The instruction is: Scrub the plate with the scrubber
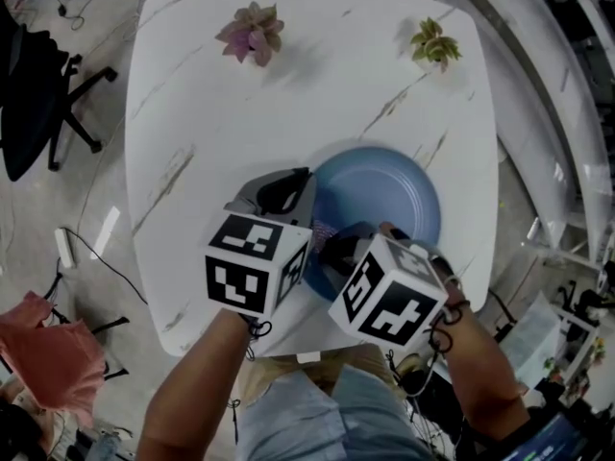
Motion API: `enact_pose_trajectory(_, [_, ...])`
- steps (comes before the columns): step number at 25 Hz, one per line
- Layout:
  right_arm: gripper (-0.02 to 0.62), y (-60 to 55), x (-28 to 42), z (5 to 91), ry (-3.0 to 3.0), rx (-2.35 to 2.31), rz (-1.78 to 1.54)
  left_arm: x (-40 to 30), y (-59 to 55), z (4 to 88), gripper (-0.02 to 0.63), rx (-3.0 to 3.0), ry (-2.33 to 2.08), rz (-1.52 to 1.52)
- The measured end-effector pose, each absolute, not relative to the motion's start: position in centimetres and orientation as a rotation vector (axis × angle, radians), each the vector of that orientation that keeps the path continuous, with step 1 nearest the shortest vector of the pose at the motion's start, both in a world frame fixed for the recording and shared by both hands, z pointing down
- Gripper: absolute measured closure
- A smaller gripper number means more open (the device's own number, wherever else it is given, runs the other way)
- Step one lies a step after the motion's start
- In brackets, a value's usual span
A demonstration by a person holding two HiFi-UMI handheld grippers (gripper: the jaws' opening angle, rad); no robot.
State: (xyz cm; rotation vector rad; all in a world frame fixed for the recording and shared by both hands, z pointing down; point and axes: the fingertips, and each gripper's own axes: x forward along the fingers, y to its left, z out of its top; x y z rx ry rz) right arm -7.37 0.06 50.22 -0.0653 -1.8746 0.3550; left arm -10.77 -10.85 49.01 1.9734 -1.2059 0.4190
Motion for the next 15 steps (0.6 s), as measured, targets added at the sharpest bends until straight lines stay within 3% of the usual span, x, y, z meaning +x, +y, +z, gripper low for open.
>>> enact_pose_trajectory(15, [0.555,3.8,-3.5,50.4,-1.831,-0.028,0.467,-10.6,-10.6,49.2,0.591,2.01,-1.264,0.612])
